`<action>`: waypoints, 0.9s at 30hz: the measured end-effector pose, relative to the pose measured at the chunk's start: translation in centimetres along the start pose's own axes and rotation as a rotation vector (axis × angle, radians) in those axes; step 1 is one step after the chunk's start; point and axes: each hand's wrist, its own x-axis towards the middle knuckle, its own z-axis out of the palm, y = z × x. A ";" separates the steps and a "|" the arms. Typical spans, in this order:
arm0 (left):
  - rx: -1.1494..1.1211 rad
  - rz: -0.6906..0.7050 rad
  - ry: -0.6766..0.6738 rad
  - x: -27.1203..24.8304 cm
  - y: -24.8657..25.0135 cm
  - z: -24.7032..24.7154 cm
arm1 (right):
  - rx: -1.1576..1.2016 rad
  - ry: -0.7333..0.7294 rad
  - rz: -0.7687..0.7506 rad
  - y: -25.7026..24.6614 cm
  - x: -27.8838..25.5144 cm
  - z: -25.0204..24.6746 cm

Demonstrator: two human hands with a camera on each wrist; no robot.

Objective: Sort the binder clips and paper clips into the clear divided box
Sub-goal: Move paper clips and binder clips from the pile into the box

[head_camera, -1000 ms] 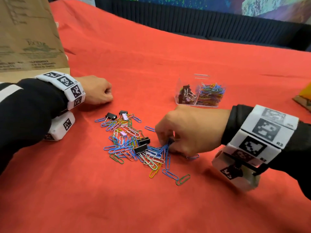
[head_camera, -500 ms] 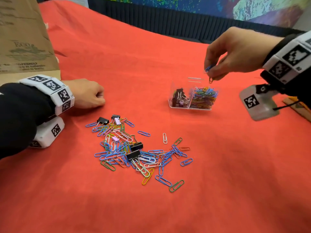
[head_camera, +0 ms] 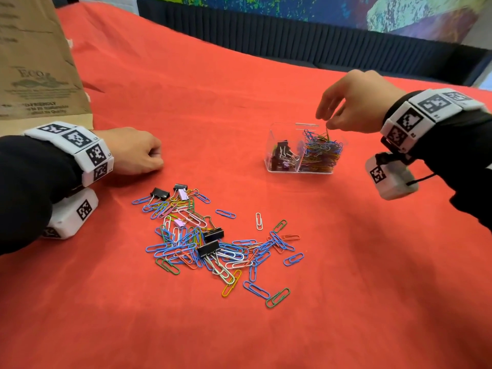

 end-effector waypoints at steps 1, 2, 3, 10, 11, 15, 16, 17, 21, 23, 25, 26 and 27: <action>0.002 0.001 0.002 0.0 0.0 0.0 | -0.002 0.005 0.004 -0.1 -0.1 -0.1; 0.002 0.001 0.004 0.0 0.0 0.0 | -0.011 -0.001 0.010 -0.2 -0.2 -0.1; 0.003 0.001 0.005 0.0 0.0 0.0 | -0.024 -0.016 0.015 -0.2 -0.3 0.1; 0.018 0.000 0.001 -0.1 0.1 0.0 | -0.060 -0.122 0.009 -0.7 -1.3 1.8; 0.021 -0.001 0.001 -0.1 0.1 0.0 | -0.060 -0.121 0.010 -0.8 -1.4 1.7; 0.031 0.002 0.006 -0.2 0.4 -0.1 | -0.074 -0.140 -0.008 -0.9 -1.9 1.5; 0.031 0.001 0.006 -0.3 0.4 -0.1 | -0.076 -0.146 -0.015 -1.0 -2.0 1.4; 0.030 -0.001 0.006 -0.3 0.4 -0.2 | -0.082 -0.155 -0.023 -1.0 -2.2 1.2; 0.021 -0.003 0.004 -0.3 0.5 -0.2 | -0.101 -0.165 -0.046 -1.3 -2.5 0.3; 0.018 -0.006 0.004 -0.3 0.4 -0.2 | -0.078 -0.106 -0.055 -1.5 -2.4 -0.1; 0.016 -0.010 0.005 -0.4 0.4 -0.2 | -0.044 -0.077 -0.066 -1.8 -2.4 -0.1; 0.014 -0.011 0.005 -0.4 0.4 -0.2 | -0.040 -0.091 -0.068 -1.9 -2.5 0.1; 0.011 -0.011 0.003 -0.4 0.4 -0.2 | -0.051 -0.116 -0.075 -2.1 -2.5 0.4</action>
